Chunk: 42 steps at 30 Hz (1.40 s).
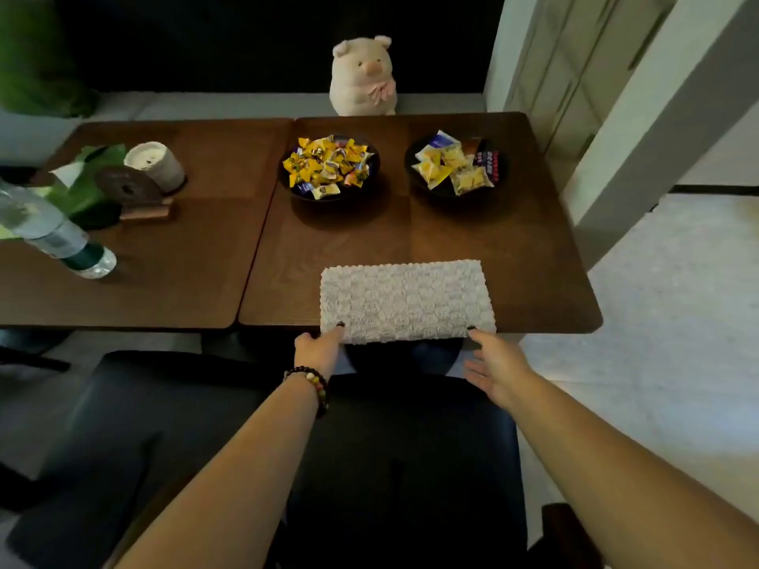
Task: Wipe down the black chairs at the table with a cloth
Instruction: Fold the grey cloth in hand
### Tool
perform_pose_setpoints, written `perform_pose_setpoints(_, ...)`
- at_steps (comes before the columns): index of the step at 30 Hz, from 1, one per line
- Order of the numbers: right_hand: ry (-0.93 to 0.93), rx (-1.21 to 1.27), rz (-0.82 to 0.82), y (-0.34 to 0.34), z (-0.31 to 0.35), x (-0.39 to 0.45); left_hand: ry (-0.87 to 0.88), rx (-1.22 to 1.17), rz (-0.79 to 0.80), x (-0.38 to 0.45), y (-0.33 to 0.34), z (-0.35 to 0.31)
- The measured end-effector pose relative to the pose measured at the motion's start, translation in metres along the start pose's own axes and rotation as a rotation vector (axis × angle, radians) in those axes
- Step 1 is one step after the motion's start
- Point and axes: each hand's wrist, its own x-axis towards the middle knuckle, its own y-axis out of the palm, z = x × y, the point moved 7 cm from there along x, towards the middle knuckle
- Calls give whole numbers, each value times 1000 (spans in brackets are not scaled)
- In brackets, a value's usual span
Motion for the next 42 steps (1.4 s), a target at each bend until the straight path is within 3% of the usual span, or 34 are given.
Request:
perform_pose_setpoints(4, 59, 165, 58, 12, -6, 17, -152, -320, 87, 18, 16, 14)
perform_pose_setpoints(10, -14, 182, 8, 14, 4, 21, -175, -304, 131, 8, 23, 19)
perform_pose_setpoints(17, -364, 34, 11, 10, 70, -34, 62, -508, 256, -41, 16, -26)
perform_pose_setpoints(22, -656, -184, 160, 27, 113, -122, 203, -525, 383, -102, 19, -52)
perform_pose_setpoints(28, -887, -310, 332, 57, 109, -221, 389, -457, 500, -181, 22, -70)
perform_pose_setpoints(36, -1063, -548, 274, 53, 76, -310, 508, -444, 765, -279, -9, -71)
perform_pose_setpoints(42, -1190, -620, 109, 23, 54, -377, 609, -327, 703, -329, -45, -59)
